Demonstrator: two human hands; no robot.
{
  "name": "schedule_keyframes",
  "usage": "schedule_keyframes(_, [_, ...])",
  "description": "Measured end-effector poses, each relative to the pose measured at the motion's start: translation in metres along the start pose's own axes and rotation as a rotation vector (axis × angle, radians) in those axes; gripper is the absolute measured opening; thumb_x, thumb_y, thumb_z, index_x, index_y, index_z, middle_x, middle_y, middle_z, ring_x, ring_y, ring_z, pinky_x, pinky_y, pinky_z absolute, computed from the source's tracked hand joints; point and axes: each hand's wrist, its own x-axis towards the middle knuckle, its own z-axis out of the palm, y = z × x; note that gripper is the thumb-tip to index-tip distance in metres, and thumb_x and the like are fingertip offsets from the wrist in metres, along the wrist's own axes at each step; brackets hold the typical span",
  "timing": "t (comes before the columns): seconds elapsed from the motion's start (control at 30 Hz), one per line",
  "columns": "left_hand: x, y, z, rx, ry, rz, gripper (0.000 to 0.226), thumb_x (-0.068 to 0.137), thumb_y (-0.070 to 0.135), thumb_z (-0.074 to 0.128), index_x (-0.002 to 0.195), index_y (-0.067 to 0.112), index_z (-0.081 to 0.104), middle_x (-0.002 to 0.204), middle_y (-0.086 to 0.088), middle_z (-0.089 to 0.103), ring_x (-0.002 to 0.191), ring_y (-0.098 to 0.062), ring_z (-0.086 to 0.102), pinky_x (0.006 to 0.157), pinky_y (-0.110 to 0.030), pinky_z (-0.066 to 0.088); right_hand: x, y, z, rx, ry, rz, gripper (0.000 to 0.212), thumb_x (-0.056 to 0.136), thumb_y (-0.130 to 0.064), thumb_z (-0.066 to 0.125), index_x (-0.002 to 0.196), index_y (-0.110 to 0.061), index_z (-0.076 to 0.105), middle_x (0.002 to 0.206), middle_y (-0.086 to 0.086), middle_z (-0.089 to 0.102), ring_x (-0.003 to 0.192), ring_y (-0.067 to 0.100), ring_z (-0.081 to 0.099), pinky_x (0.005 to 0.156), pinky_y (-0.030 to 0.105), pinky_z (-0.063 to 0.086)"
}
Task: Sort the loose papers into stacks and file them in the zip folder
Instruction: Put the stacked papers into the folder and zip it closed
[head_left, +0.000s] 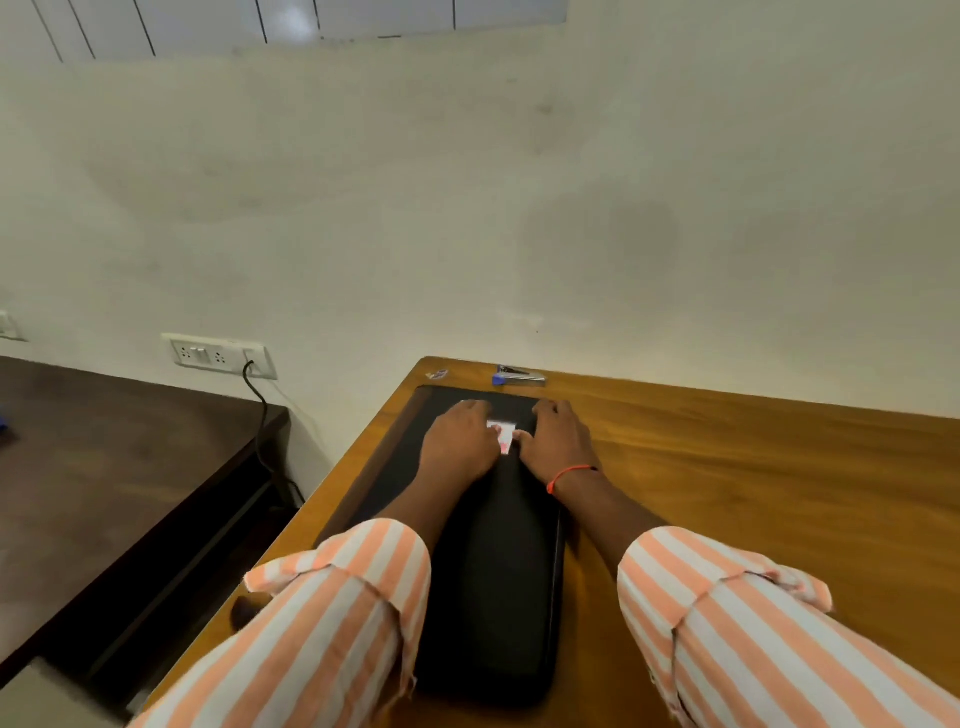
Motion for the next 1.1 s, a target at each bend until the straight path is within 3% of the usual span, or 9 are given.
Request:
schedule_keyframes(0.13, [0.049, -0.007, 0.011, 0.047, -0.047, 0.077, 0.041, 0.103, 0.043, 0.047, 0.136, 0.022, 0.055, 0.136, -0.002, 0.06, 0.12, -0.022, 0.058, 0.102, -0.042, 0.05, 0.055, 0.007, 0.012, -0.071, 0.021, -0.069, 0.058, 0.098, -0.049, 0.053, 0.145, -0.016, 0.046, 0.148, 0.009, 0.045, 0.134, 0.028, 0.046, 0.109, 0.041, 0.041])
schedule_keyframes(0.23, [0.079, -0.019, 0.025, 0.048, -0.084, 0.129, 0.042, 0.105, 0.044, 0.042, 0.139, 0.022, 0.053, 0.14, -0.004, 0.057, 0.125, -0.024, 0.055, 0.108, -0.043, 0.044, 0.094, 0.01, 0.021, -0.12, -0.05, -0.057, 0.072, 0.097, -0.06, 0.044, 0.157, -0.023, 0.029, 0.165, 0.009, 0.021, 0.151, 0.029, 0.022, 0.12, 0.046, 0.026])
schedule_keyframes(0.3, [0.092, -0.028, 0.027, 0.057, -0.097, 0.175, 0.042, 0.106, 0.042, 0.04, 0.14, 0.023, 0.053, 0.142, -0.003, 0.057, 0.128, -0.023, 0.052, 0.109, -0.041, 0.038, 0.111, 0.009, 0.026, -0.135, -0.116, -0.014, 0.076, 0.096, -0.066, 0.037, 0.159, -0.026, 0.023, 0.167, 0.007, 0.014, 0.153, 0.028, 0.017, 0.122, 0.048, 0.021])
schedule_keyframes(0.5, [0.112, -0.053, 0.03, 0.088, -0.13, 0.23, 0.043, 0.106, 0.039, 0.037, 0.142, 0.023, 0.053, 0.147, -0.003, 0.054, 0.132, -0.024, 0.05, 0.112, -0.042, 0.037, 0.131, -0.008, 0.048, -0.2, -0.18, -0.033, 0.07, 0.099, -0.064, 0.028, 0.158, -0.027, 0.025, 0.167, 0.005, 0.018, 0.15, 0.032, 0.024, 0.12, 0.049, 0.024])
schedule_keyframes(0.7, [0.112, -0.056, 0.031, 0.041, -0.132, 0.251, 0.04, 0.105, 0.028, 0.036, 0.137, 0.02, 0.058, 0.14, -0.008, 0.059, 0.127, -0.026, 0.054, 0.109, -0.041, 0.039, 0.145, -0.03, 0.051, -0.232, -0.27, -0.087, 0.062, 0.099, -0.046, 0.03, 0.158, -0.027, 0.026, 0.163, 0.007, 0.026, 0.143, 0.034, 0.034, 0.114, 0.048, 0.032])
schedule_keyframes(0.8, [0.109, -0.056, 0.029, -0.024, -0.134, 0.221, 0.042, 0.101, 0.022, 0.04, 0.139, 0.02, 0.057, 0.14, -0.008, 0.06, 0.126, -0.026, 0.054, 0.108, -0.04, 0.041, 0.144, -0.037, 0.054, -0.237, -0.275, -0.122, 0.062, 0.098, -0.041, 0.03, 0.158, -0.027, 0.025, 0.162, 0.006, 0.027, 0.143, 0.034, 0.033, 0.115, 0.047, 0.031])
schedule_keyframes(0.97, [0.111, -0.058, 0.032, -0.097, -0.114, 0.167, 0.037, 0.098, 0.021, 0.045, 0.129, 0.02, 0.063, 0.13, -0.004, 0.066, 0.114, -0.022, 0.06, 0.087, -0.029, 0.044, 0.142, -0.037, 0.055, -0.247, -0.237, -0.123, 0.063, 0.097, -0.042, 0.027, 0.159, -0.029, 0.022, 0.165, 0.002, 0.023, 0.145, 0.033, 0.029, 0.117, 0.051, 0.026])
schedule_keyframes(1.1, [0.104, -0.052, 0.025, -0.138, -0.097, 0.122, 0.042, 0.093, 0.027, 0.043, 0.127, 0.025, 0.066, 0.123, -0.002, 0.069, 0.108, -0.022, 0.065, 0.09, -0.038, 0.054, 0.126, -0.033, 0.048, -0.212, -0.165, -0.133, 0.06, 0.101, -0.042, 0.029, 0.159, -0.027, 0.021, 0.167, 0.003, 0.017, 0.148, 0.031, 0.026, 0.117, 0.049, 0.026])
